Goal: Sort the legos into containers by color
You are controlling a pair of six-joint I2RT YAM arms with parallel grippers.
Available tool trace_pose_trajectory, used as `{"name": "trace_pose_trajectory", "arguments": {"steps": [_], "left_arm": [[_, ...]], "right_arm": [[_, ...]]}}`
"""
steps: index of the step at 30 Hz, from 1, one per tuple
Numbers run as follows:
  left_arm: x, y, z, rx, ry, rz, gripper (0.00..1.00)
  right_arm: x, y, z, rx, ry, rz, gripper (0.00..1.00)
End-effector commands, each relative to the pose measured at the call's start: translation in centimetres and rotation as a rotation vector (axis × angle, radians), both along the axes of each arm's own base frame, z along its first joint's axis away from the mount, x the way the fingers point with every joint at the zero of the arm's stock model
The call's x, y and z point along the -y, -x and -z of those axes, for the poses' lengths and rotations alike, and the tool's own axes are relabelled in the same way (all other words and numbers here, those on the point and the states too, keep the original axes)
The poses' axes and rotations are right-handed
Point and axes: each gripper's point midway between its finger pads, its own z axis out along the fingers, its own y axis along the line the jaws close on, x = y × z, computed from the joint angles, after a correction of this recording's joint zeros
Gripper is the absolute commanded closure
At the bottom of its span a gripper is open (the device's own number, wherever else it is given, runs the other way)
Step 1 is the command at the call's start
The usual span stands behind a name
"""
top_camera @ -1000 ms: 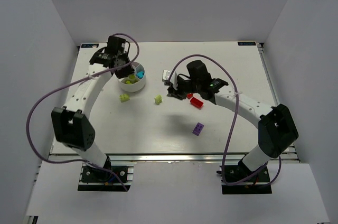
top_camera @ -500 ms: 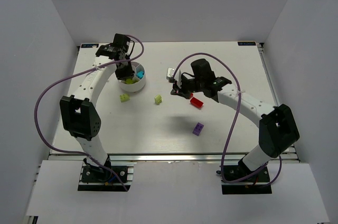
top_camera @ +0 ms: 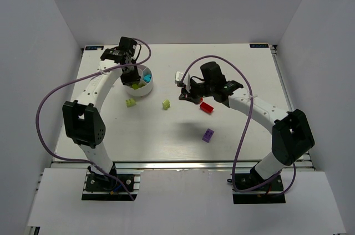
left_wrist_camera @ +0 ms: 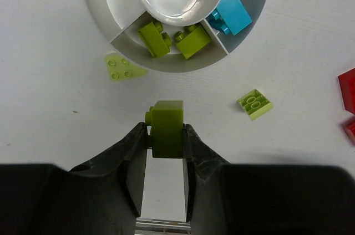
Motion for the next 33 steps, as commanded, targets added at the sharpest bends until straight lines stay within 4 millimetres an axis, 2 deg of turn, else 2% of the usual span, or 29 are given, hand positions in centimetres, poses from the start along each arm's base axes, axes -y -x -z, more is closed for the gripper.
{"name": "trace_pose_trajectory", "arguments": {"steps": [1,15,28,33], "left_arm": [[-0.5,0.5,-2.3,0.066,-0.007,0.0,1.0],[-1.5,0.3,-2.9,0.089,-0.006,-0.018,1.0],[-1.3,-0.3,-4.3,0.149,0.02,-0.023,1.0],[-1.4,-0.4,-4.0,0.16,0.018,-0.027,1.0]], "right_arm": [[0.0,0.2,-1.5,0.001,-0.026,-0.005,1.0],[0.1,0.5,-1.5,0.01,-0.015,-0.027,1.0],[0.5,1.3,-1.2,0.026,0.005,-0.105,0.96],[0.4,1.1,-1.4,0.03,-0.008,-0.101,0.92]]}}
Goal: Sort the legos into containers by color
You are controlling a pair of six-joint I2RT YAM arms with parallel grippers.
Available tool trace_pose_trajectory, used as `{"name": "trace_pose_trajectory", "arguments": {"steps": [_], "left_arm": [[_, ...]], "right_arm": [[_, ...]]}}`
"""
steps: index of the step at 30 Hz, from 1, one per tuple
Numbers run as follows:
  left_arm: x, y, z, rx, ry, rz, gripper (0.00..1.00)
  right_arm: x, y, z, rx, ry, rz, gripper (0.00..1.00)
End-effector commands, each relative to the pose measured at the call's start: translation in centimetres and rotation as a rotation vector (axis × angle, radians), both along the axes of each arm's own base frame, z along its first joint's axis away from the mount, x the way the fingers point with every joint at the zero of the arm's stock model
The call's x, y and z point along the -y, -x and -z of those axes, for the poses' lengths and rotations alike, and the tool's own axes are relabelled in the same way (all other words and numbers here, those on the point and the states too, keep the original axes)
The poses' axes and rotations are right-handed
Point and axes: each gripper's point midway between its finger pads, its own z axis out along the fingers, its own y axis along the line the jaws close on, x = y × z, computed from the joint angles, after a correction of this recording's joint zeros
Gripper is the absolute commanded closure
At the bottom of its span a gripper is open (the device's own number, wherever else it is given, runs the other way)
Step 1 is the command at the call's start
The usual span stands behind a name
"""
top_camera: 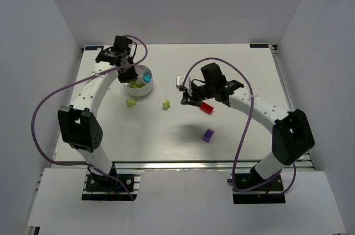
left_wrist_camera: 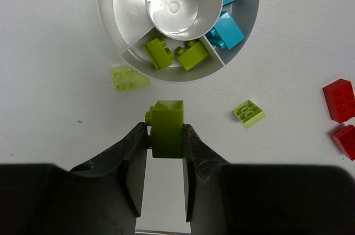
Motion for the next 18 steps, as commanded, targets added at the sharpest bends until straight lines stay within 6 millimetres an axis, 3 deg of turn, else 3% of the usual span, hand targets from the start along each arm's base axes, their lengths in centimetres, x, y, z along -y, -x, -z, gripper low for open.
{"name": "trace_pose_trajectory", "arguments": {"steps": [1,18], "left_arm": [[-0.5,0.1,-2.2,0.085,0.006,-0.009,1.0],[-2.6,1.7,-0.9,0.064,-0.051,-0.047,1.0]], "right_arm": [[-0.5,-0.4,-2.5,0.049,-0.052,-0.024,0.92],[-1.0,-1.9,-2.9,0.06,-0.034,-0.014,0.87]]}}
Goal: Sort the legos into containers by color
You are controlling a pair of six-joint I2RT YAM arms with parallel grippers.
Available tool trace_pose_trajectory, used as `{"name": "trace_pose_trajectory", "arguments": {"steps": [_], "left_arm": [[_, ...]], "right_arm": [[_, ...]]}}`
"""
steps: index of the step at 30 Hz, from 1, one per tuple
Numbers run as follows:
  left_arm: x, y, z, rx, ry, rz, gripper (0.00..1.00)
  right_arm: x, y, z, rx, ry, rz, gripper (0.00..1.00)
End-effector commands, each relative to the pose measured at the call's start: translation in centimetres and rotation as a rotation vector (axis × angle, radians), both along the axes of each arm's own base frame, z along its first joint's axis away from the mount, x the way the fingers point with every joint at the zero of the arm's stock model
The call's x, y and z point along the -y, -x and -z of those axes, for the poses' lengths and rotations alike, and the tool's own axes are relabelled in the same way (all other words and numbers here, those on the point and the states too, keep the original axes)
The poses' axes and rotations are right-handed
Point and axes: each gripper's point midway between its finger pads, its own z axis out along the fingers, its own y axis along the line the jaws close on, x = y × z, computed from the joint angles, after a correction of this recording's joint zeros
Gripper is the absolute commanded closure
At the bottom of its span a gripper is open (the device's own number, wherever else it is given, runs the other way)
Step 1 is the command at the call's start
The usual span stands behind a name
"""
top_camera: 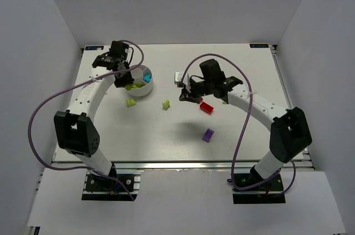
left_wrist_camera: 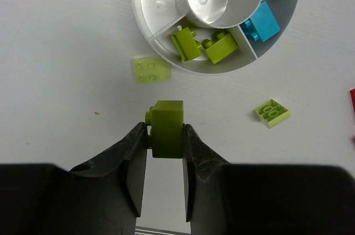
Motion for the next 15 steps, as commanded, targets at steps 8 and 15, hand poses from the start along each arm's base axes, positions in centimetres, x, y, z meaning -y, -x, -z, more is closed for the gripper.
{"name": "trace_pose_trajectory", "arguments": {"steps": [8,15], "left_arm": [[-1.8,0.5,-1.9,0.071,-0.065,-0.029,1.0],[-1.7,0.3,-2.0,0.097,-0.044,-0.015,1.0]], "right_arm": [[-0.9,-1.2,-2.1,0.058,-0.023,-0.034,0.83],[-1.9,-2.3,-2.4,0.02,0.002,-0.051,0.82]]}}
